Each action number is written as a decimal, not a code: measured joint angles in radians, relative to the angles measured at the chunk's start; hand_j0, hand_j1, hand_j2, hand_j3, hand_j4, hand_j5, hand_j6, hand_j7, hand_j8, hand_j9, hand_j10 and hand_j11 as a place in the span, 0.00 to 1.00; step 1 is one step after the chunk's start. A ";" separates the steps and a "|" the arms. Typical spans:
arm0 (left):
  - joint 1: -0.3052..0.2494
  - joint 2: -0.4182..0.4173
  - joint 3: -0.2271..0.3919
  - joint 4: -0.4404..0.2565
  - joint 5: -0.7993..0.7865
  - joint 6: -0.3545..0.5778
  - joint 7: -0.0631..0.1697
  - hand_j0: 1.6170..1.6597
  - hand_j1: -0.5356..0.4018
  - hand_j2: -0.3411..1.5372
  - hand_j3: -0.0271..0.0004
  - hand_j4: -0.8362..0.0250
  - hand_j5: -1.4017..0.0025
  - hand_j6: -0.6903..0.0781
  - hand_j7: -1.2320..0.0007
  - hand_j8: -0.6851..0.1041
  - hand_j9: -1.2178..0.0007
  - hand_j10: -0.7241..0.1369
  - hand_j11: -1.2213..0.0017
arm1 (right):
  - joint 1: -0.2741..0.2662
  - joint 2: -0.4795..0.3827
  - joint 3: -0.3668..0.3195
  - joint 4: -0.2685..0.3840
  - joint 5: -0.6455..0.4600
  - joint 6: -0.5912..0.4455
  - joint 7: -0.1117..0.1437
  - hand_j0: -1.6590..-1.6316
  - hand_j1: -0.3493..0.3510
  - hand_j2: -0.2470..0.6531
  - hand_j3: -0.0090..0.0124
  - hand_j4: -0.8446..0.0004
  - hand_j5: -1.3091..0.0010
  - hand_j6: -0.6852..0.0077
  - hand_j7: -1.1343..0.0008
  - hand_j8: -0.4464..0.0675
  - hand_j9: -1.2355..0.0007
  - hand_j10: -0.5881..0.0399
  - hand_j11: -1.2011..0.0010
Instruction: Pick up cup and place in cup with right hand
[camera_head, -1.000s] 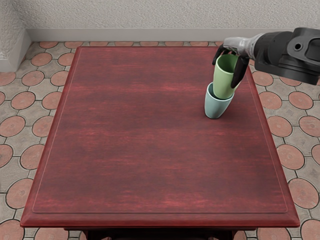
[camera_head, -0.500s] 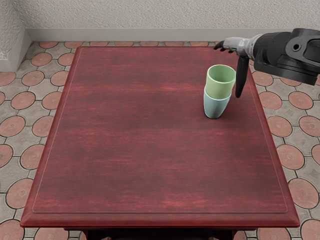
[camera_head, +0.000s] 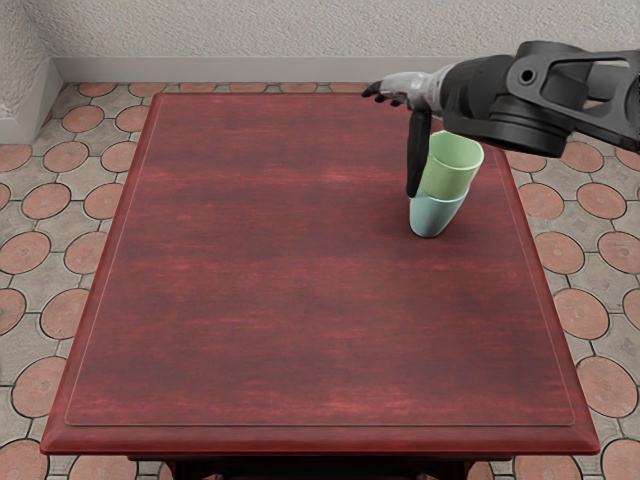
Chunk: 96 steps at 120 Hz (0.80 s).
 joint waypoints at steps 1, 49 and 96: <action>0.000 0.000 0.000 0.000 0.000 0.000 0.000 0.96 0.94 0.18 0.99 0.97 1.00 0.90 1.00 0.87 1.00 0.84 1.00 | -0.001 0.002 0.006 -0.001 0.001 0.001 0.000 0.04 0.06 0.27 0.42 0.95 0.96 0.93 0.96 0.80 0.96 0.88 0.96; 0.049 0.000 -0.002 0.000 0.000 0.000 0.000 0.96 0.94 0.18 0.99 0.97 1.00 0.90 1.00 0.87 1.00 0.84 1.00 | -0.047 0.056 0.289 0.180 0.230 0.040 0.000 0.04 0.06 0.27 0.42 0.96 0.96 0.93 0.96 0.80 0.96 0.88 0.96; 0.050 0.000 -0.002 -0.001 0.000 0.000 0.000 0.96 0.94 0.18 0.99 0.97 1.00 0.90 1.00 0.87 1.00 0.84 1.00 | -0.380 -0.080 0.664 0.365 0.426 0.376 0.000 0.04 0.07 0.27 0.42 0.95 0.96 0.93 0.95 0.79 0.96 0.87 0.96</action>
